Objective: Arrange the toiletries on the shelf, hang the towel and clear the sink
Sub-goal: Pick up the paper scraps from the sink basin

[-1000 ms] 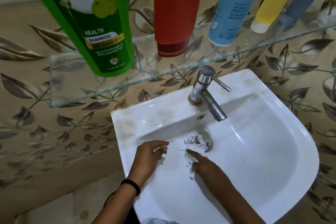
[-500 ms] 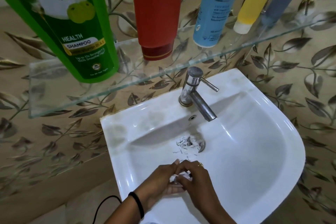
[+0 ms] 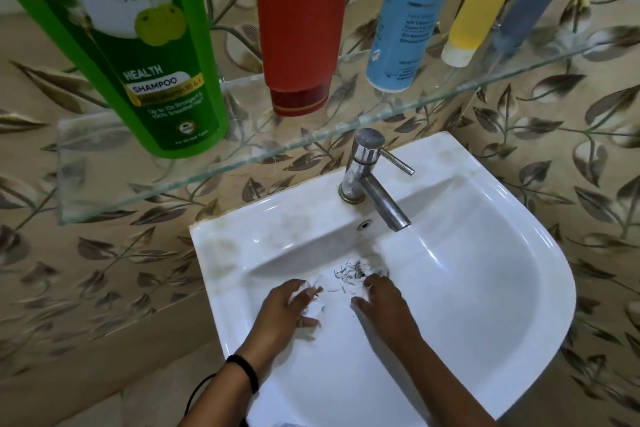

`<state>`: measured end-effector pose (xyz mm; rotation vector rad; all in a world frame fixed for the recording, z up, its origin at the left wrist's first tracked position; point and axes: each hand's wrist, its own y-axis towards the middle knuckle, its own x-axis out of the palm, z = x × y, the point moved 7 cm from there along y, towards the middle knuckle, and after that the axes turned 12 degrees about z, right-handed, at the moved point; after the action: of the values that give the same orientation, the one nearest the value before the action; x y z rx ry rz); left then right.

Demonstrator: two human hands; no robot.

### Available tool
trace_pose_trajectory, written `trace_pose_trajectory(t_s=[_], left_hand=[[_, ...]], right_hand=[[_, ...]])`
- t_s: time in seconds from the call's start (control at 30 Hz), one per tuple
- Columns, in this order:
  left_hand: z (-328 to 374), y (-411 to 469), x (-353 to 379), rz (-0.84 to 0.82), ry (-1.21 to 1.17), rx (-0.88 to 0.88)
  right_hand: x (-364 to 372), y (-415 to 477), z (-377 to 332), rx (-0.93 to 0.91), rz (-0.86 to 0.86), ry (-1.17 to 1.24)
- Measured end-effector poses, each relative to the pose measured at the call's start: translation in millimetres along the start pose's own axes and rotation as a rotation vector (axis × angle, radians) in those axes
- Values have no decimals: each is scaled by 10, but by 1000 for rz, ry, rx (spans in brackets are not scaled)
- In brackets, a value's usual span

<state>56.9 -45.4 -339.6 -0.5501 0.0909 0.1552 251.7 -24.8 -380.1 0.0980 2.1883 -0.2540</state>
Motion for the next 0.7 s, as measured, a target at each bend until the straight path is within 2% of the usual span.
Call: trace_pose_trajectory(t_s=[0.1, 0.23, 0.33, 0.43, 0.5, 0.6, 0.63, 0.7], left_hand=[[54, 3, -91, 4, -85, -6], [82, -17, -138, 18, -138, 1], [100, -16, -141, 32, -176, 7], [92, -11, -135, 29, -191, 4], [80, -14, -125, 23, -189, 3], [54, 0, -120, 24, -184, -5], [47, 7, -122, 23, -184, -8], [37, 25, -121, 19, -183, -12]], right_hand=[[198, 8, -63, -82, -16, -127], [169, -22, -113, -154, -42, -42], [140, -37, -385, -433, -71, -39], [222, -43, -661, -690, -26, -218], [251, 6, -748, -713, 15, -357], [258, 47, -745, -726, 33, -428], [272, 17, -714, -720, -6, -393], [242, -37, -613, -596, -55, -200]])
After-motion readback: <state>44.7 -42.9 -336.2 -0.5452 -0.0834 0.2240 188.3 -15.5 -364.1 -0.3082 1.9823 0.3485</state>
